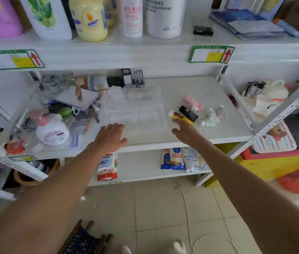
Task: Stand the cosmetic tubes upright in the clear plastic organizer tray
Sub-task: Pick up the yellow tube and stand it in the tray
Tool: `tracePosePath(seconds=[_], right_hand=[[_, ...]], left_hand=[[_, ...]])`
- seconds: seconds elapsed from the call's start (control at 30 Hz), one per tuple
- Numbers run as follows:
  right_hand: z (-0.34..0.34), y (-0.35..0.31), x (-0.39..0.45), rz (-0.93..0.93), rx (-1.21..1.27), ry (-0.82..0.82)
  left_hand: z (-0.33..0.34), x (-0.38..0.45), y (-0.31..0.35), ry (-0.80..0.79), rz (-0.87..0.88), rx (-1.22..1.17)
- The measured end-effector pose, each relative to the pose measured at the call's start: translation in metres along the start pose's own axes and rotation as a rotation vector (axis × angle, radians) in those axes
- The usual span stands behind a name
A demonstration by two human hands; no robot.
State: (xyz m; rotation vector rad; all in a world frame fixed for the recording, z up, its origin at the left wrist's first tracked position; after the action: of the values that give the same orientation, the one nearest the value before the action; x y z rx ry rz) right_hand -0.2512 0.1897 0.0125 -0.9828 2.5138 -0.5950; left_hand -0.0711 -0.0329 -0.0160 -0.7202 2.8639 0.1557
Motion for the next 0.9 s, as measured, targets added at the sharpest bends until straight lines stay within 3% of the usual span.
tracePosePath(seconds=[0.2,0.4,0.57,0.77,0.9], right_hand=[[-0.028,0.035,0.018,0.093,-0.096,0.253],[-0.019,0.059,0.07,0.093,-0.395,0.184],[-0.011,0.058,0.091,0.038,-0.538,0.258],[-0.033,0.037,0.067,0.02,-0.348,0.424],[-0.062,-0.016,0.061,0.025,-0.166,0.507]], left_hand=[[0.022,0.017,-0.027,0.279,0.116,0.036],[0.045,0.024,-0.034,0.471,0.129,-0.057],[0.052,0.027,-0.034,0.611,0.1,-0.093],[0.063,0.03,-0.036,0.683,0.086,-0.042],[0.065,0.03,-0.037,0.676,0.064,-0.018]])
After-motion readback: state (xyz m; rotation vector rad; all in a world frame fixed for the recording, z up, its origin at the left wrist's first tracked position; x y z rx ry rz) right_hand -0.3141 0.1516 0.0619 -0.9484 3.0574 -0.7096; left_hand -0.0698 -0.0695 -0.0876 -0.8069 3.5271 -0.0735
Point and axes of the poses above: each hand's wrist, its own x-axis towards the middle knuckle, its own z-axis out of the palm, y = z × x, the point moved 8 cm from there along x, towards the middle knuckle, and after that the axes turned 3 degrees about -z, right-handed, at the moved point
